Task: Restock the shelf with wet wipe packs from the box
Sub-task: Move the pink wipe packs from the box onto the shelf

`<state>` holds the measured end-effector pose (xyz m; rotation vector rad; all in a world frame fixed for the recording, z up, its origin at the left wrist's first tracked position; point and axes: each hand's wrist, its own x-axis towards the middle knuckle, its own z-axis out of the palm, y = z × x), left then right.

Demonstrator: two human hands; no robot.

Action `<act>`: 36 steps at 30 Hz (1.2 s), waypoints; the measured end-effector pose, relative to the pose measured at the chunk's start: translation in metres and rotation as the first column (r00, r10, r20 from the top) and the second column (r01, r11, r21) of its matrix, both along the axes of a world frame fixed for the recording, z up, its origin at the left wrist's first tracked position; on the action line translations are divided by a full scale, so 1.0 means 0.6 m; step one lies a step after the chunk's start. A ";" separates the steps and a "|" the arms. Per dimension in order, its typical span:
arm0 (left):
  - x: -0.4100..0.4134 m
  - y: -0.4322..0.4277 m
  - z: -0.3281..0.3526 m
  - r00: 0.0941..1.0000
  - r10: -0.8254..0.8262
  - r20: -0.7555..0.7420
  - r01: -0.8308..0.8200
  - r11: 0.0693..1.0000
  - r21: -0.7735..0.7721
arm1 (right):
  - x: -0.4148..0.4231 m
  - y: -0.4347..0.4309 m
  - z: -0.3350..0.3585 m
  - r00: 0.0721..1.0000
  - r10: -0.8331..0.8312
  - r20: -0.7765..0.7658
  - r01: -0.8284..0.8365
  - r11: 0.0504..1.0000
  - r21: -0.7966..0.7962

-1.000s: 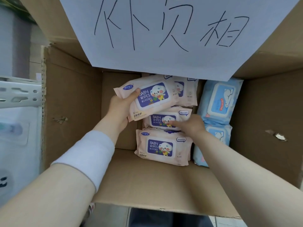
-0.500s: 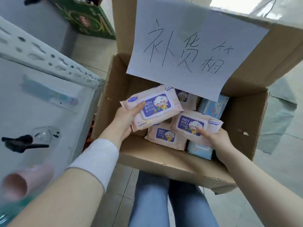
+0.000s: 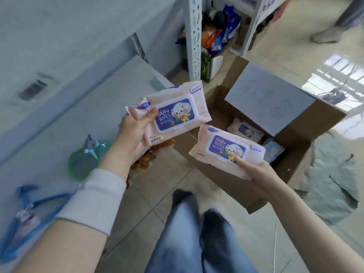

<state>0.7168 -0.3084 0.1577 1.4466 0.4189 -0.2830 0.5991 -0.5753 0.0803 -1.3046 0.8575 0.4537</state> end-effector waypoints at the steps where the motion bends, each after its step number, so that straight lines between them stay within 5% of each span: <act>1: -0.016 0.032 0.037 0.998 0.041 0.048 -0.041 0.999 -0.010 | -0.002 0.023 0.036 0.998 0.020 0.056 -0.022 0.999 0.048; 5: -0.078 0.177 0.173 0.955 0.193 0.225 -0.184 0.981 -0.062 | 0.010 0.146 0.175 0.931 0.196 0.308 -0.253 0.955 0.156; 13: -0.215 0.554 0.333 0.776 0.448 0.443 -0.463 0.882 -0.080 | 0.056 0.486 0.334 0.716 0.396 0.575 -0.523 0.850 0.067; 20: -0.291 0.877 0.338 0.676 0.592 0.438 -0.627 0.775 -0.082 | 0.109 0.798 0.381 0.573 0.515 0.638 -0.644 0.764 -0.039; 28: -0.236 1.110 0.294 0.672 0.615 0.412 -0.664 0.747 -0.032 | 0.240 1.065 0.401 0.436 0.610 0.662 -0.730 0.670 -0.136; 36: -0.169 1.278 0.264 0.707 0.592 0.388 -0.646 0.763 0.012 | 0.345 1.289 0.399 0.428 0.633 0.645 -0.650 0.711 -0.267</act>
